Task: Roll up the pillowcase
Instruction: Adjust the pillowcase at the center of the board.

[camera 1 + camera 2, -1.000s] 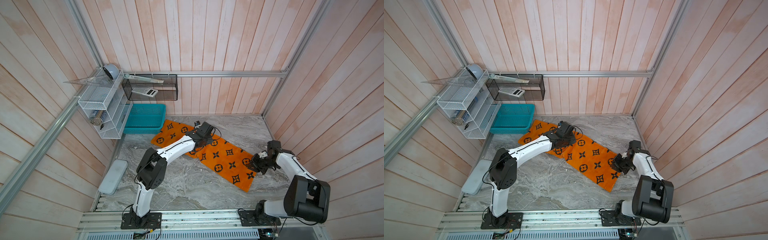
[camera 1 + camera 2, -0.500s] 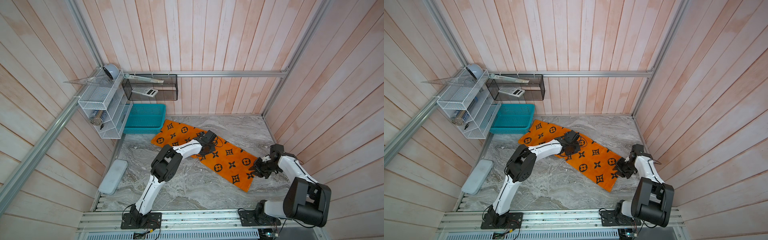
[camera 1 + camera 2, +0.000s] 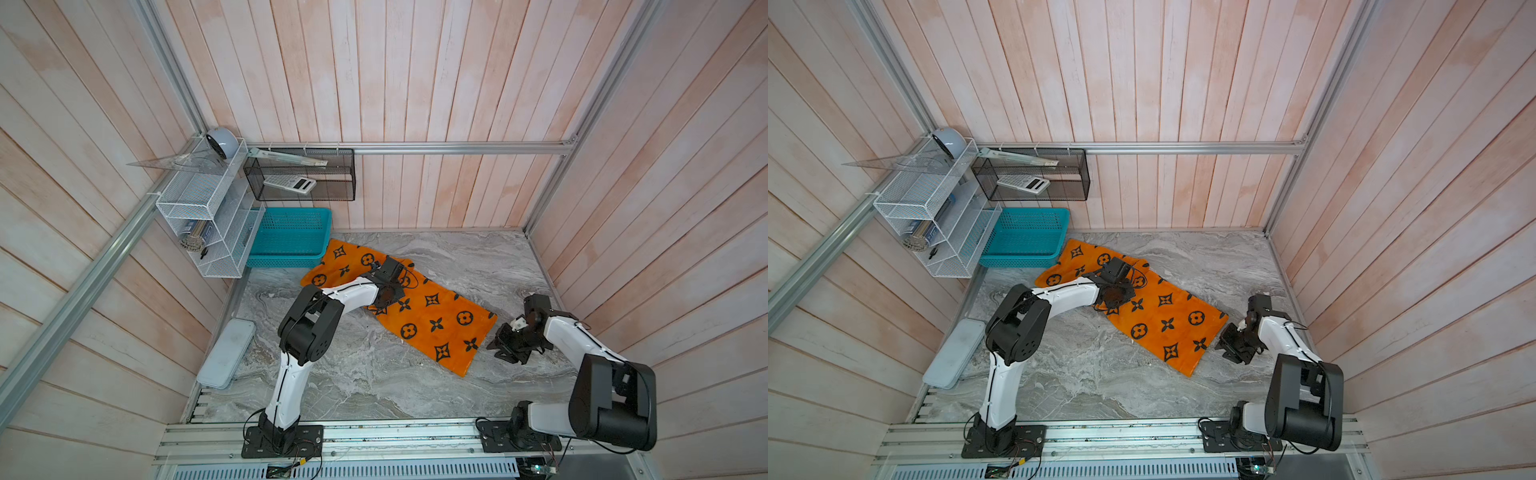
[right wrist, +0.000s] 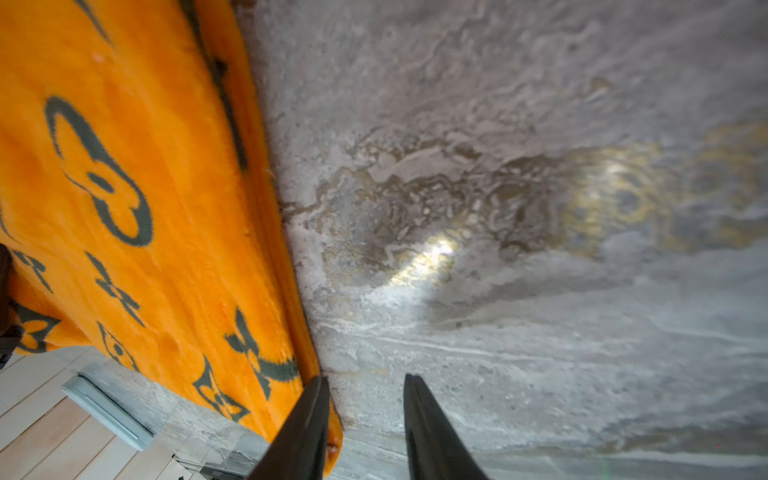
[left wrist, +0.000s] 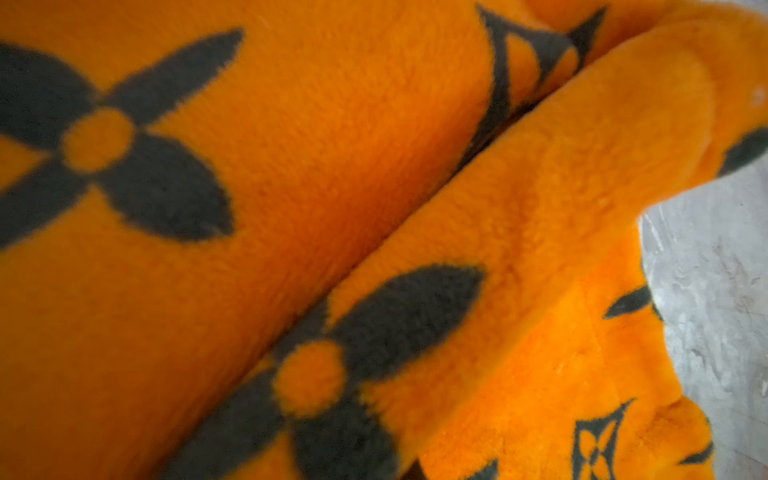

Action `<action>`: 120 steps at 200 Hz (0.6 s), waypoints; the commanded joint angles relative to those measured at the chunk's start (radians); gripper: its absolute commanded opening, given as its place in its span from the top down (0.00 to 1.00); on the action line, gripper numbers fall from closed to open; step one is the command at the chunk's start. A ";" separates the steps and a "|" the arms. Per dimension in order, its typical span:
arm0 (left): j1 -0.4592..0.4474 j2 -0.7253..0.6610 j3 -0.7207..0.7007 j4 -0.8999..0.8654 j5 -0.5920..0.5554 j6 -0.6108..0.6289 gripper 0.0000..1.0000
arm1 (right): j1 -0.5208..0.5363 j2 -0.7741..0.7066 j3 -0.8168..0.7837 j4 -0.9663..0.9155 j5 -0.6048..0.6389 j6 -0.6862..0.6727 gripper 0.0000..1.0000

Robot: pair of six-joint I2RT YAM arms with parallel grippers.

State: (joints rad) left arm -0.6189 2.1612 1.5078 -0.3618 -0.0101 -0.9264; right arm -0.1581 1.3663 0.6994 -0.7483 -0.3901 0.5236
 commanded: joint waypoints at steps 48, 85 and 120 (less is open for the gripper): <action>0.002 0.050 -0.054 -0.106 -0.018 0.023 1.00 | 0.085 0.080 0.066 0.066 0.022 0.043 0.62; 0.001 0.038 -0.058 -0.111 -0.016 0.029 1.00 | 0.121 0.148 0.079 0.100 0.019 0.056 0.61; 0.001 0.019 -0.065 -0.120 -0.002 0.029 1.00 | 0.144 0.232 0.112 0.070 0.031 0.050 0.63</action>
State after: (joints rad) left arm -0.6193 2.1574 1.4994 -0.3546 -0.0086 -0.9157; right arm -0.0330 1.5448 0.7891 -0.6685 -0.3862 0.5743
